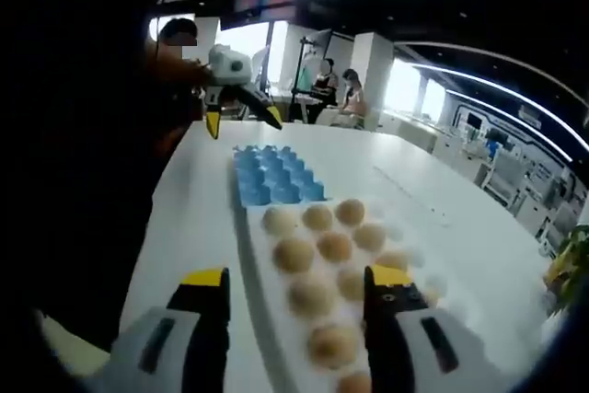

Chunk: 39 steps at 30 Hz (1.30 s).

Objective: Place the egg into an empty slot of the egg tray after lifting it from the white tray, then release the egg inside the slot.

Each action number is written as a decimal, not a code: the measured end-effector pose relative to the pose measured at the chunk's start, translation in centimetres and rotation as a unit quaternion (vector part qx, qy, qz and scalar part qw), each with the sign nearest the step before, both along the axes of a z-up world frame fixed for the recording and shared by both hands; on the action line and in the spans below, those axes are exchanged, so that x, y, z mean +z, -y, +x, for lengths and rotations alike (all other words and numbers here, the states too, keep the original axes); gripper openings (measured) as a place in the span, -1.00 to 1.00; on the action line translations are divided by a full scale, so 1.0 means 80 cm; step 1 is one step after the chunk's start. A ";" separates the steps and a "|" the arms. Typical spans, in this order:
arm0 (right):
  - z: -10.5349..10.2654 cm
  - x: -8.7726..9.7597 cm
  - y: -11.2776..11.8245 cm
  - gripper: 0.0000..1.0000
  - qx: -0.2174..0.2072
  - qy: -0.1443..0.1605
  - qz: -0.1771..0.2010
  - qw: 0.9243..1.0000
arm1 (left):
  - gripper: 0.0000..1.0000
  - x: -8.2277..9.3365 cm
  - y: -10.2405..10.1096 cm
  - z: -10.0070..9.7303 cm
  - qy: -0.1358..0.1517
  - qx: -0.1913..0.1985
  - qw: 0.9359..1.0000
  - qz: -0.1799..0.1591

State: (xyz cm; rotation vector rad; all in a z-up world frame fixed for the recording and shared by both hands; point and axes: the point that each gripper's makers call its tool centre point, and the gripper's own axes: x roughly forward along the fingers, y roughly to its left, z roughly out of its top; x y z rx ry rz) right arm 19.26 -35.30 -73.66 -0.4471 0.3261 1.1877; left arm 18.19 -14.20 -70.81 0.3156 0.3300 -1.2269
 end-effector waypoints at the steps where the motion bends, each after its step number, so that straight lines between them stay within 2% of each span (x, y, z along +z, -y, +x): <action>1: 0.000 0.000 0.000 0.20 0.000 0.001 0.000 1.000 | 0.37 0.000 0.000 0.000 0.000 0.000 1.000 0.001; 23: 0.001 0.002 0.001 0.20 -0.005 0.002 0.000 1.000 | 0.32 0.001 -0.002 -0.001 -0.002 -0.001 1.000 0.003; 30: 0.000 0.001 0.000 0.20 -0.006 0.001 -0.001 1.000 | 0.36 0.001 -0.004 0.001 -0.003 0.004 1.000 0.000; 33: 0.000 0.002 0.000 0.20 -0.006 0.000 0.000 1.000 | 0.45 0.000 -0.005 0.002 -0.010 0.011 1.000 0.000; 39: 0.001 0.002 -0.001 0.19 -0.007 0.000 0.000 1.000 | 0.40 0.000 -0.005 0.001 -0.008 0.006 1.000 -0.001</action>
